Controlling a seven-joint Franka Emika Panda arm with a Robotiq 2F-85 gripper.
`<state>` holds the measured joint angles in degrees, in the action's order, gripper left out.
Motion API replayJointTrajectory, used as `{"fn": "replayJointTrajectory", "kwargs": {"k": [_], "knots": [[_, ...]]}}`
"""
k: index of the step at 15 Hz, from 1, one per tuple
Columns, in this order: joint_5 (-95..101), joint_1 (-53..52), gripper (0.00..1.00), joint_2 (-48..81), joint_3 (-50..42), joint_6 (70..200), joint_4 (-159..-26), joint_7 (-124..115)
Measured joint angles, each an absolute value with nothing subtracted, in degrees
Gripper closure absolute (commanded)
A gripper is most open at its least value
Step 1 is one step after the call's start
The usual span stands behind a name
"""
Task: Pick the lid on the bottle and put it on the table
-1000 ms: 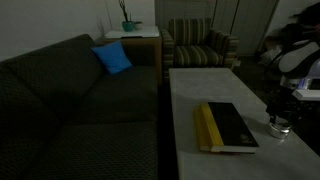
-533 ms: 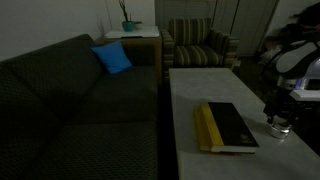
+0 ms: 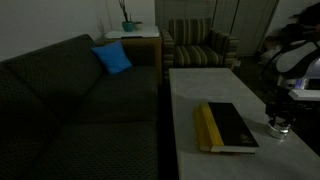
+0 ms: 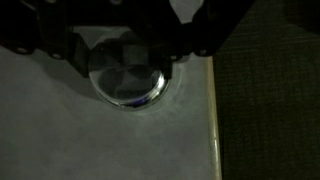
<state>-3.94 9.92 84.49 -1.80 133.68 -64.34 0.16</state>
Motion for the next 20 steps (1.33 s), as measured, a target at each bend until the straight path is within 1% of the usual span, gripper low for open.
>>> {"fn": "replayJointTrajectory", "kwargs": {"k": [4,8,13,20], "knots": [[-3.8,8.7,0.56,84.4,-3.9,133.8,-64.3,-4.6],[-1.1,4.0,0.56,84.5,-7.8,135.4,-64.6,-10.6],[1.1,1.7,0.56,84.5,-7.5,137.4,-64.6,-9.2],[1.8,2.4,0.56,84.4,-6.8,138.5,-64.8,-5.0]]}}
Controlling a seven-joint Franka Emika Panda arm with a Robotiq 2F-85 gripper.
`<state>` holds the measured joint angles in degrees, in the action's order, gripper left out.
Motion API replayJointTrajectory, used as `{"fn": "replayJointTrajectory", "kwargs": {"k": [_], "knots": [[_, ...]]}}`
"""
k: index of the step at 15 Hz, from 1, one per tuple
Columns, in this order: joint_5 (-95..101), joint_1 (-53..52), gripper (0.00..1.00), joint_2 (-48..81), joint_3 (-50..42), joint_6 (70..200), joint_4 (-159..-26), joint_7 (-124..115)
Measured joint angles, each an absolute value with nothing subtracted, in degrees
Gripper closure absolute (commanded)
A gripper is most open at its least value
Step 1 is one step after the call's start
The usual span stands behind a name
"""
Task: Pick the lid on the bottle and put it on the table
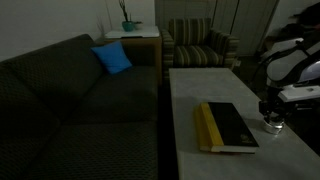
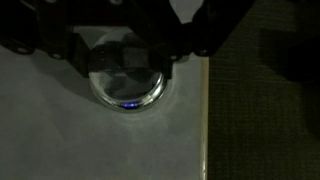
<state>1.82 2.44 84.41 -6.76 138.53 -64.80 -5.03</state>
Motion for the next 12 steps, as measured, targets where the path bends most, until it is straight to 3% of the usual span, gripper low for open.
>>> {"fn": "replayJointTrajectory", "kwargs": {"k": [12], "knots": [[1.8,2.7,0.56,83.9,-6.1,142.1,-66.4,0.1]]}}
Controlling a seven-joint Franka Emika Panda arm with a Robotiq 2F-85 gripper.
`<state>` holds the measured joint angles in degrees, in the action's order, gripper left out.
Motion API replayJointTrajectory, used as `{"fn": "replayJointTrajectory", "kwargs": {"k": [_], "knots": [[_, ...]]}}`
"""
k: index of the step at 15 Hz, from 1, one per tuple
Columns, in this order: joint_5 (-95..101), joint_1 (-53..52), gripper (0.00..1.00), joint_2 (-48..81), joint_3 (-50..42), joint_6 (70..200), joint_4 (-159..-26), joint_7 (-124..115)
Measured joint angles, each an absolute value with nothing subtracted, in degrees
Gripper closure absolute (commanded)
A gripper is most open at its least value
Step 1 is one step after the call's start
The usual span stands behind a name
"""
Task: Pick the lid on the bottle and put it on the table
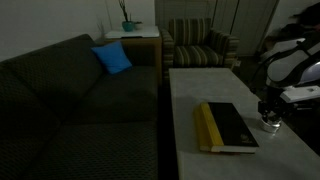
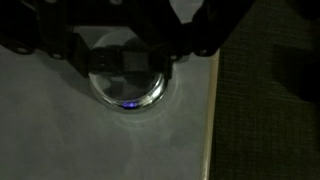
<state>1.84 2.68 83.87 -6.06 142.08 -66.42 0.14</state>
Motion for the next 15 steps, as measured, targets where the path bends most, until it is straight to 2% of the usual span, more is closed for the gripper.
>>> {"fn": "replayJointTrajectory", "kwargs": {"k": [5,13,14,15], "knots": [[1.8,-0.9,0.56,82.1,-8.9,148.1,-71.5,-3.7],[1.8,-1.3,0.56,78.6,-8.4,157.8,-80.6,-1.2],[1.8,-1.3,0.31,78.2,-8.4,159.0,-81.7,-1.5],[1.8,-1.3,0.31,77.8,-8.4,160.1,-82.6,-1.6]]}}
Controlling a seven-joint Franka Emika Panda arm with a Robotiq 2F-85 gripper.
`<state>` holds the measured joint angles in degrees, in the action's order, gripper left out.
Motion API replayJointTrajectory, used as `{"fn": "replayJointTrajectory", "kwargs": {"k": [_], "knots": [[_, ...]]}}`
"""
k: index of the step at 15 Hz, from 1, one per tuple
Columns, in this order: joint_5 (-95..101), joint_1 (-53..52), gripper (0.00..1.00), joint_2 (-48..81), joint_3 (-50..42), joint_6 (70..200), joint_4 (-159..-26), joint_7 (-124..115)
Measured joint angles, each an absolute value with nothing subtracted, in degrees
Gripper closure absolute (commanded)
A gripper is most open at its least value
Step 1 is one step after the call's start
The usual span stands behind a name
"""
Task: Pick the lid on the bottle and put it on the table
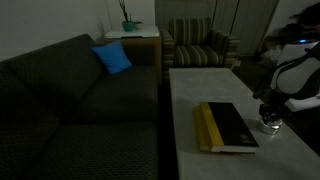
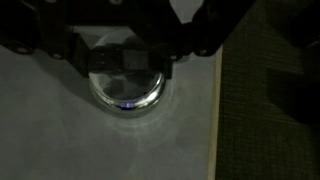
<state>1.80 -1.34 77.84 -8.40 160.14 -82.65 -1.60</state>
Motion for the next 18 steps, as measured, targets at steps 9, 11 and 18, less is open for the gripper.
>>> {"fn": "replayJointTrajectory", "kwargs": {"k": [9,11,18], "knots": [[1.8,-1.3,0.56,76.6,-8.4,161.3,-84.7,-1.6],[1.8,-1.3,0.56,76.9,-8.3,161.3,-84.4,-1.6],[1.8,-1.2,0.56,76.9,-8.2,163.0,-85.2,-1.1]]}}
